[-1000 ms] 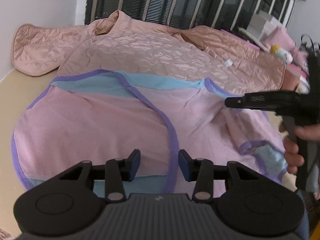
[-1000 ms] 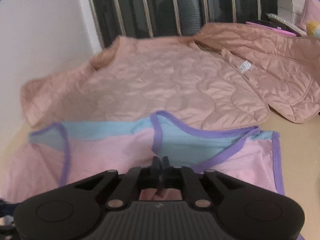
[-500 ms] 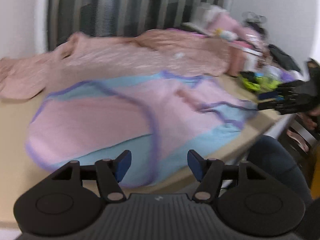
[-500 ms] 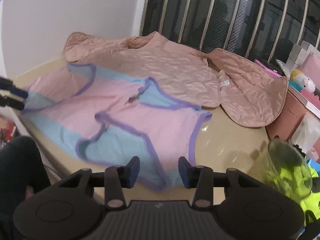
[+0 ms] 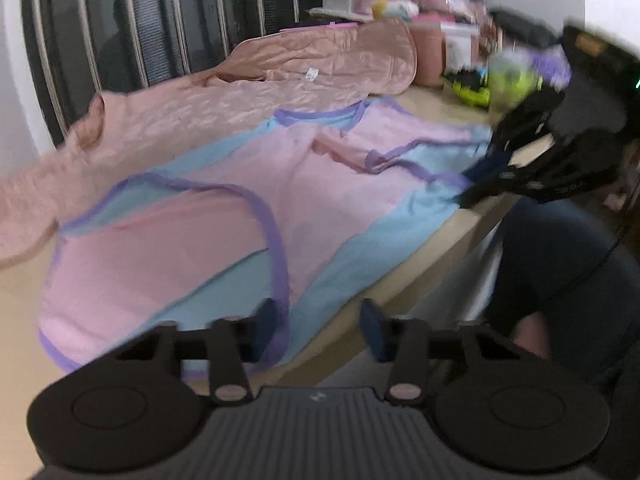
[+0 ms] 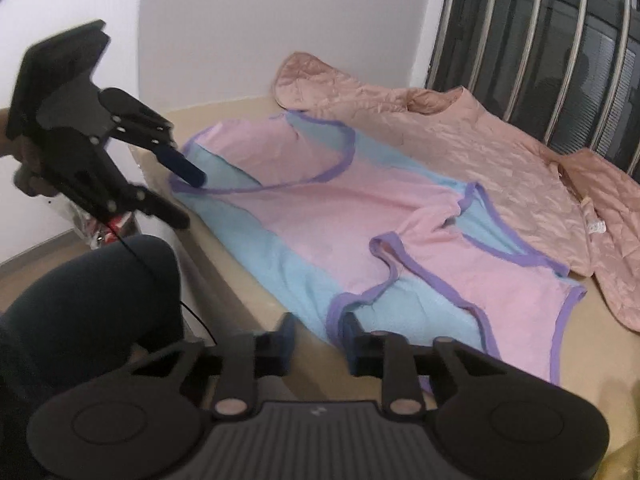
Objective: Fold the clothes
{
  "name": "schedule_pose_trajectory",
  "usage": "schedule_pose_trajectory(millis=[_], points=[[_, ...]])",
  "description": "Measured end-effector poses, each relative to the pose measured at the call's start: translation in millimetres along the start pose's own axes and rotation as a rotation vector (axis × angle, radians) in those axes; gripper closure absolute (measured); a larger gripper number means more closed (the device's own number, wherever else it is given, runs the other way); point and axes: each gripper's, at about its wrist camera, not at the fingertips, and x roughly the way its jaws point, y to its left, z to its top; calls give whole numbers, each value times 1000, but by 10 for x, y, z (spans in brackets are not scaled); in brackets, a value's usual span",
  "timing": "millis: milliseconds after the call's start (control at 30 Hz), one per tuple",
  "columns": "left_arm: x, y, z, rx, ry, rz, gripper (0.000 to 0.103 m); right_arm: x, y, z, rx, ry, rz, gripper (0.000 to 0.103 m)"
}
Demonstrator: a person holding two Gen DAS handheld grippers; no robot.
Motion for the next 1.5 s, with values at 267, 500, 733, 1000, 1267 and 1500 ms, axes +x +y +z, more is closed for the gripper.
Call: schedule_pose_trajectory(millis=[267, 500, 733, 1000, 1267, 1500], points=[[-212, 374, 212, -85, -67, -12, 103, -190, -265, 199, 111, -123, 42, 102], [297, 938, 769, -170, -61, 132, 66, 263, -828, 581, 201, -147, -112, 99], [-126, 1295, 415, -449, -107, 201, 35, -104, -882, 422, 159, -106, -367, 62], [-285, 982, -16, -281, -43, 180, 32, -470, -701, -313, 244, 20, -337, 65], [-204, 1222, -130, -302, -5, 137, 100, -303, -783, -342, 204, 30, -328, 101], [-208, 1359, 33, -282, -47, 226, 99, -297, -989, -118, 231, 5, -338, 100]])
